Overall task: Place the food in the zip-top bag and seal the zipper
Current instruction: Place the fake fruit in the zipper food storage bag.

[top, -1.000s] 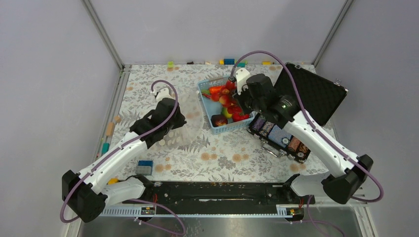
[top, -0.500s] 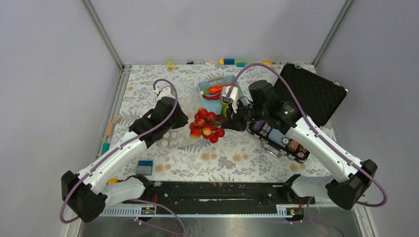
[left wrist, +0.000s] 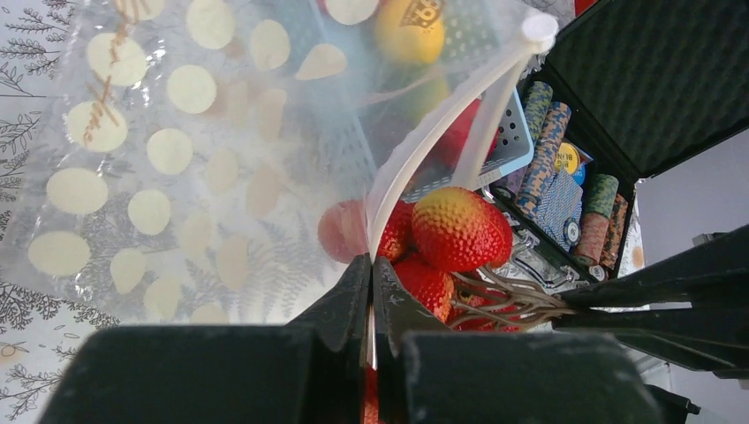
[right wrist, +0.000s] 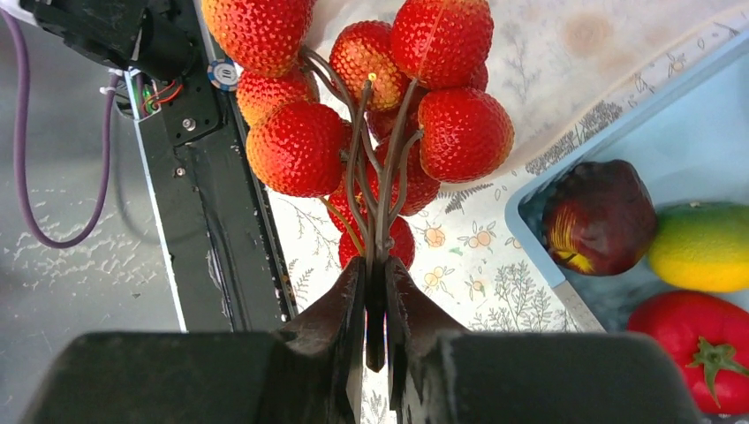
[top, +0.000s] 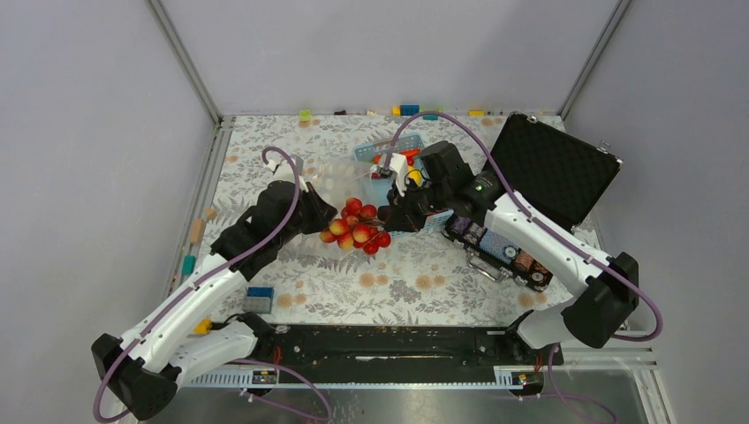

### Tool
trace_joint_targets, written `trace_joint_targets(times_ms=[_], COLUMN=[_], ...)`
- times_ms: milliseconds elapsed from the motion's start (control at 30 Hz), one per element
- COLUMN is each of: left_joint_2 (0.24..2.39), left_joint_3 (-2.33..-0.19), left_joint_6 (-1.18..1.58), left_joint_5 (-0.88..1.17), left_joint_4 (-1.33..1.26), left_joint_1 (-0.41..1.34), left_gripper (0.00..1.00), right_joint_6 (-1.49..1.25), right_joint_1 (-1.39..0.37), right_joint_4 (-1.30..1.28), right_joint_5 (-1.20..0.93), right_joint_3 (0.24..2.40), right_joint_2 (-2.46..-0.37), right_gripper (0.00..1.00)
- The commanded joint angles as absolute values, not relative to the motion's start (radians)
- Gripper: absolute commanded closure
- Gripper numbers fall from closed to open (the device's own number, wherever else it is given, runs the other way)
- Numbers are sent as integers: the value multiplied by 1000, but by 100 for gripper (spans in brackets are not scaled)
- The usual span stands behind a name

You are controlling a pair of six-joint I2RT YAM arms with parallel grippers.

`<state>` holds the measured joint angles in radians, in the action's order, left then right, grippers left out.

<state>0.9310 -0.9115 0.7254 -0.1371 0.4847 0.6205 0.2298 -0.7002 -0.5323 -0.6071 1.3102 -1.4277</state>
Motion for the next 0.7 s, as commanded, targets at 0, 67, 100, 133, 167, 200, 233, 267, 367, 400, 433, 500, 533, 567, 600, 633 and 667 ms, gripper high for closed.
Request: trace_joint_targets(times_ms=[0, 67, 100, 133, 167, 200, 233, 267, 367, 400, 433, 500, 533, 567, 600, 633, 667], left_joint_2=[917, 916, 913, 911, 908, 905, 903, 902, 903, 903, 904, 906, 908, 910, 914, 921, 930], left_joint_3=[-915, -915, -915, -914, -911, -909, -908, -909, -911, -911, -911, -908, -907, -905, -904, -904, -905], left_joint_6=[690, 688, 685, 684, 680, 678, 672, 669, 662, 660, 659, 657, 657, 658, 657, 659, 660], left_joint_5=[-112, -126, -133, -135, -136, -135, -135, -134, -133, -134, -136, -144, -147, -152, -152, -153, -151], left_joint_4=[427, 437, 444, 446, 446, 446, 445, 445, 445, 445, 446, 446, 447, 448, 447, 448, 448], left_joint_1=[617, 617, 617, 617, 617, 617, 617, 616, 617, 617, 616, 616, 616, 616, 617, 616, 616], left_gripper=[100, 100, 100, 100, 100, 100, 100, 100, 100, 100, 100, 100, 100, 100, 100, 100, 100], right_joint_6=[171, 136, 102, 75, 52, 30, 14, 7, -43, -51, -60, -86, -103, -121, -136, -151, -166], right_joint_1=[-703, -700, -696, -690, -684, -679, -675, -673, -664, -661, -656, -641, -632, -621, -611, -599, -593], right_joint_4=[-560, -572, -575, -580, -584, -589, -593, -597, -603, -601, -600, -593, -579, -556, -535, -509, -486], right_joint_5=[-519, -482, -462, -447, -430, -412, -394, -381, -376, -379, -379, -376, -385, -405, -434, -468, -503], right_joint_3=[1365, 1372, 1374, 1376, 1381, 1384, 1388, 1393, 1401, 1400, 1397, 1389, 1378, 1364, 1348, 1334, 1320], right_joint_2=[-1436, -1443, -1445, -1449, -1455, -1462, -1474, -1482, -1495, -1495, -1492, -1481, -1472, -1461, -1448, -1434, -1424], right_gripper=[100, 100, 100, 100, 100, 100, 100, 100, 100, 100, 100, 100, 100, 100, 100, 100, 100])
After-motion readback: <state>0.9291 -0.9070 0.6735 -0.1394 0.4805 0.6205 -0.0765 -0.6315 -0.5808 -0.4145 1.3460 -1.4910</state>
